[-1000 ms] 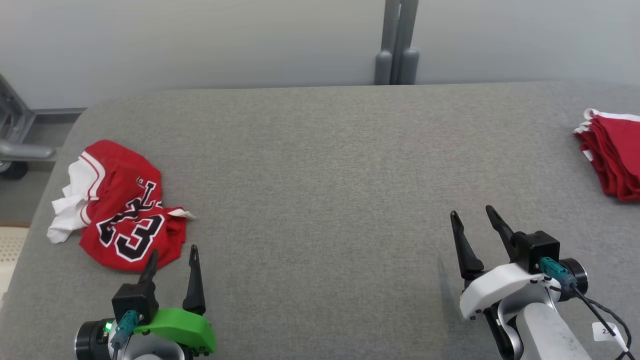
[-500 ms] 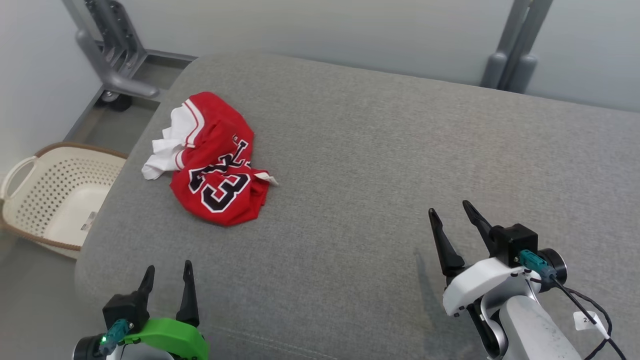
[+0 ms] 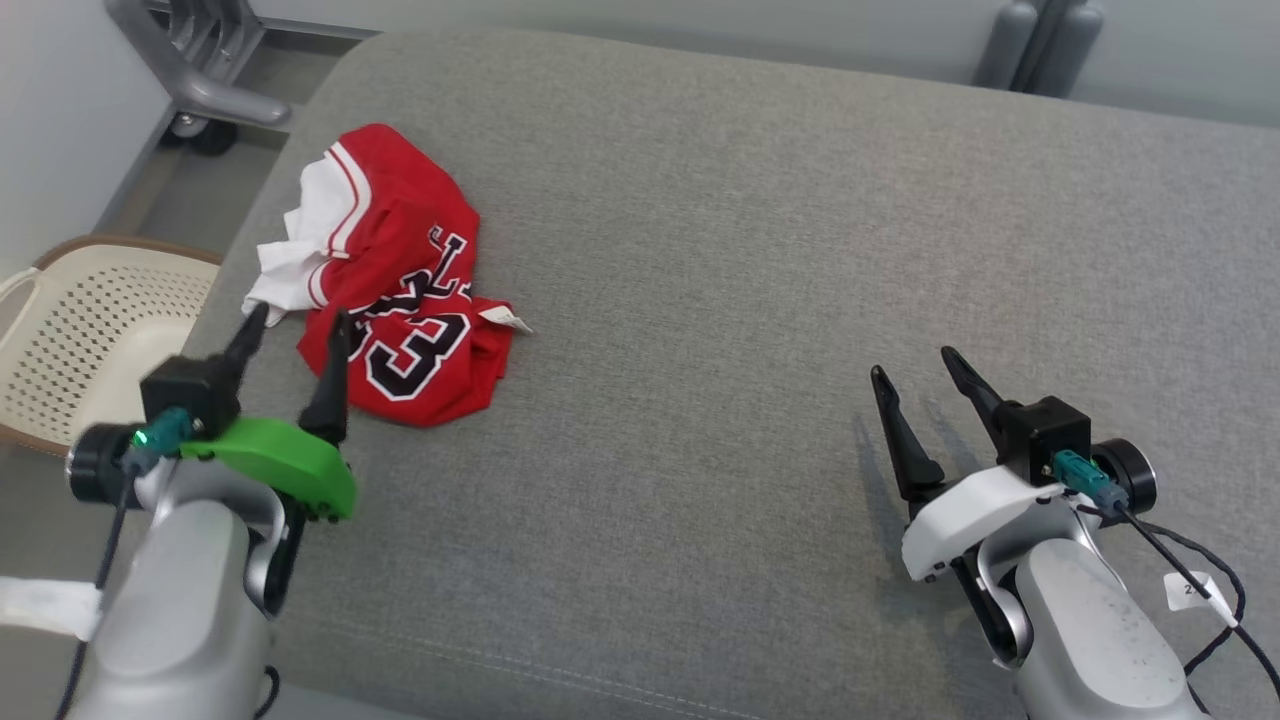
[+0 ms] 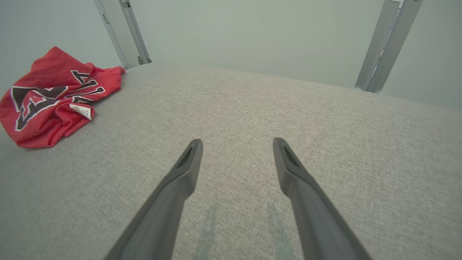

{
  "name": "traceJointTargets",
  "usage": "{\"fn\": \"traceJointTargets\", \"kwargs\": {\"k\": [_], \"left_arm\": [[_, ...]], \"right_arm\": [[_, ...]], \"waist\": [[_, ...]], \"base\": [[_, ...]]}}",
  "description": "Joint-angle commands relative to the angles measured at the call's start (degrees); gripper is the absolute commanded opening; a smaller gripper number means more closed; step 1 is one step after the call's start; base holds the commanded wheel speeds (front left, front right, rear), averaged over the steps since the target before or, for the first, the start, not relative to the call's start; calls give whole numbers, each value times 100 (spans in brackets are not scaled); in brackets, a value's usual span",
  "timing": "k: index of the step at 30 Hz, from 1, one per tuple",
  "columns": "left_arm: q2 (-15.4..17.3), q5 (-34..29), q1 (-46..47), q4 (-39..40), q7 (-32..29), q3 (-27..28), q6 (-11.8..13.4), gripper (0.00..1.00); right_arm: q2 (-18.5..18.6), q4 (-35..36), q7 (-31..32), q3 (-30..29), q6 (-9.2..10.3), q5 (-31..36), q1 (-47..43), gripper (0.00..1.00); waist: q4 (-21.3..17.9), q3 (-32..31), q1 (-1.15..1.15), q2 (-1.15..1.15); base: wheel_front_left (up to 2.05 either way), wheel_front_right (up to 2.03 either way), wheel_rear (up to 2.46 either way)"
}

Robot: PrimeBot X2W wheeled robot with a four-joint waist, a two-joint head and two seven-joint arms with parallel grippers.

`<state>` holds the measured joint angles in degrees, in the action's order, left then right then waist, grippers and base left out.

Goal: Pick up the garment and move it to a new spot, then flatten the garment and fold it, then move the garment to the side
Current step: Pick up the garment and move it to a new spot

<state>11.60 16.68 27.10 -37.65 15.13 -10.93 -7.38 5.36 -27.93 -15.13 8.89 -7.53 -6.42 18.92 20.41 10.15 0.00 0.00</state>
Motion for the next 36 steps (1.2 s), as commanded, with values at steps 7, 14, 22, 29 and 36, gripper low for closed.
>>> {"fn": "traceJointTargets", "kwargs": {"k": [7,14,22,29,36], "left_arm": [[1033,1214,1351,-586,-415,-1317,-10,100],[1667,2397,1847,-965,-1112,-2171,-10,100],[1809,2897,2094,-1940,-1625,-2429,-8,100],[1568,2779,2282,-2506,-1231,-2527,5,0],[1322,2495,2326,-2235,-425,-2926,-10,0]], "right_arm": [[64,96,-2,-3,8,62,275,100],[22,208,-2,13,8,83,444,100],[-19,300,-2,15,8,71,519,100],[-51,314,-2,-65,8,29,467,100],[-112,330,-2,-89,8,-58,348,100]], "waist": [[-962,896,0,0],[-1472,1267,0,0],[-1808,1423,0,0],[-1863,1298,0,0],[-1901,898,0,0]], "base": [[0,0,0],[0,0,0],[0,0,0],[0,0,0],[0,0,0]]}}
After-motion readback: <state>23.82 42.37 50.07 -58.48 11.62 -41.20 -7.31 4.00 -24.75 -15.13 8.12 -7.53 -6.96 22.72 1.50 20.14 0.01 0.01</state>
